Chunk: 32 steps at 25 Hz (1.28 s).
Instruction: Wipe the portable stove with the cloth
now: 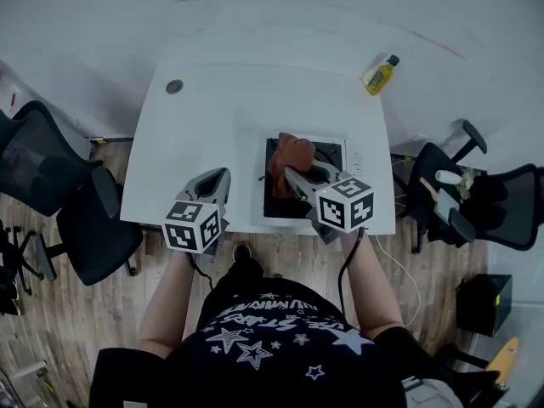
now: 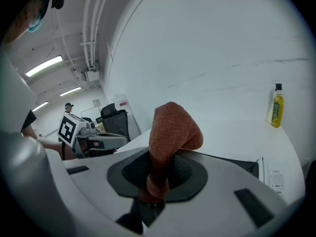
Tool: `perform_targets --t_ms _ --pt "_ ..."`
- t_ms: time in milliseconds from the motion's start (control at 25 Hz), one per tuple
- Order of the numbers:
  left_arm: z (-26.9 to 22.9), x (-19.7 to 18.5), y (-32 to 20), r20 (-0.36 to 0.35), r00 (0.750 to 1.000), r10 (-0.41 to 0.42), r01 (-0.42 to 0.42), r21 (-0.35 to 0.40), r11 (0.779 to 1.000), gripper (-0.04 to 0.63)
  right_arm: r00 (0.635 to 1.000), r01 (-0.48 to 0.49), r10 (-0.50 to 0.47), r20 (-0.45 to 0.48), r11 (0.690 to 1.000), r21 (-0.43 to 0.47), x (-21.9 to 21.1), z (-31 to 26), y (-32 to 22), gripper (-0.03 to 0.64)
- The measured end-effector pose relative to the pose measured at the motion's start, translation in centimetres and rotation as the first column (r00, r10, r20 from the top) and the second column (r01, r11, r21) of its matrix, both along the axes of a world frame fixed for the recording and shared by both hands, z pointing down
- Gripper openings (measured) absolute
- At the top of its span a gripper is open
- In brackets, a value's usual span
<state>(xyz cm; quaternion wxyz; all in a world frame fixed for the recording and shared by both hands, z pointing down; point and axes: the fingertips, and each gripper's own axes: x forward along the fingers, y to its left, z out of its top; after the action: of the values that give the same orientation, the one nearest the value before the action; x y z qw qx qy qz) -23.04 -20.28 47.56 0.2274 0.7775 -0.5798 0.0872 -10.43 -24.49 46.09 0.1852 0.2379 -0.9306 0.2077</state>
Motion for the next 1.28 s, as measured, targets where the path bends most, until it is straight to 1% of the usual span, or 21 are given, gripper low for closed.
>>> perform_targets --t_ms 200,400,680,760,840,1000,1280 --pt "0.1 -2.0 -1.7 -0.015 1.0 0.02 -0.02 0.005 1.0 0.006 0.998 0.019 -0.023 -0.051 0.998 -0.065 -3.6 1.1 -1.7 0.072" --pt "0.7 -3.5 -2.6 -0.028 0.998 0.051 -0.051 -0.001 0.999 0.006 0.989 -0.004 -0.014 -0.145 0.992 -0.126 -6.3 3.0 -3.4 0.072" --pt "1.5 -4.5 -3.6 -0.038 0.995 0.091 -0.092 -0.011 0.996 0.006 0.964 0.003 -0.047 -0.263 0.987 -0.163 -8.8 5.5 -4.2 0.072" --pt "1.5 -4.6 -3.7 -0.034 0.994 0.101 -0.102 -0.01 0.995 0.006 0.955 -0.003 -0.045 -0.294 0.987 -0.16 -8.8 6.0 -4.4 0.072" --pt "1.6 -4.6 -3.8 -0.03 0.994 0.101 -0.101 -0.011 0.995 0.006 0.952 -0.012 -0.038 -0.304 0.987 -0.162 -8.5 6.2 -4.6 0.072" --pt "1.6 -4.1 -3.8 -0.031 0.996 0.085 -0.085 -0.014 0.996 0.006 0.954 -0.03 -0.027 -0.299 0.983 -0.183 -7.0 6.5 -4.7 0.072" --pt "1.6 -2.2 -3.6 -0.026 0.998 0.066 -0.067 -0.035 0.997 0.006 0.956 -0.051 -0.013 -0.293 0.976 -0.21 -3.4 6.8 -5.3 0.072"
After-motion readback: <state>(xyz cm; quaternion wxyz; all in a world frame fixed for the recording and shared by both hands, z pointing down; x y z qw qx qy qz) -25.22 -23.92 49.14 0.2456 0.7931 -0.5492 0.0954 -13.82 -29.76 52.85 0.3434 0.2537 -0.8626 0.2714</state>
